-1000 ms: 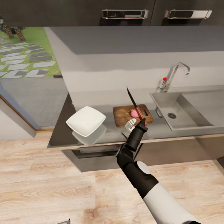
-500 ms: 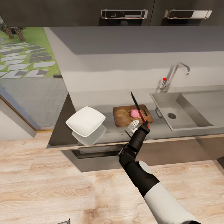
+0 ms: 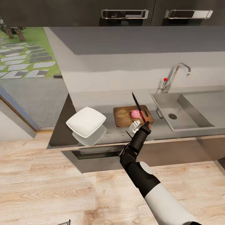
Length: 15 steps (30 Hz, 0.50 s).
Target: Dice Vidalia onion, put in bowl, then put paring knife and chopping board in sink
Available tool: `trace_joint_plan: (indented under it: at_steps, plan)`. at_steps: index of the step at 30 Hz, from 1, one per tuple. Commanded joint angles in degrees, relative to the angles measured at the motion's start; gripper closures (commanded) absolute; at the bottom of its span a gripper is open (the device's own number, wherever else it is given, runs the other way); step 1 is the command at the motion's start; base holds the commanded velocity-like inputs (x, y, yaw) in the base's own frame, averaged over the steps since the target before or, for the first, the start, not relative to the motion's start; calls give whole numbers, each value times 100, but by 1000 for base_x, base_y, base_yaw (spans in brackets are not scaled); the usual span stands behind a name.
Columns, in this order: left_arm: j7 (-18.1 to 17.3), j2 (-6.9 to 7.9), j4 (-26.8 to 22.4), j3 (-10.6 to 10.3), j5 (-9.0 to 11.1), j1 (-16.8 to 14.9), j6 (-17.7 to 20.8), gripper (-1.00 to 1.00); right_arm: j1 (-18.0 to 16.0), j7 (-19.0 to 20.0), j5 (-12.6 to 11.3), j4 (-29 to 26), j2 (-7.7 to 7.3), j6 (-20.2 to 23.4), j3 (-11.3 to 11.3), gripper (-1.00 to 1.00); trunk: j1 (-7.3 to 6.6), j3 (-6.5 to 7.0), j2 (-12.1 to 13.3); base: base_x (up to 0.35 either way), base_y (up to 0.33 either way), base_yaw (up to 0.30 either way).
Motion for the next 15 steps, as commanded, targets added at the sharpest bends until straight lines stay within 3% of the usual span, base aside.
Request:
trace_joint_plan:
  at_steps: [1, 15]
  plan:
    - [40, 3, 25, 27, -62, -10, -31, -100, -5, -18, -8, 3, 0, 18, 6, 100, 3, -9, -10, 0, 0, 0]
    - [40, 3, 25, 27, -62, -10, -31, -100, -5, -9, -15, 322, 0, -7, 0, 100, 3, -9, -10, 0, 0, 0]
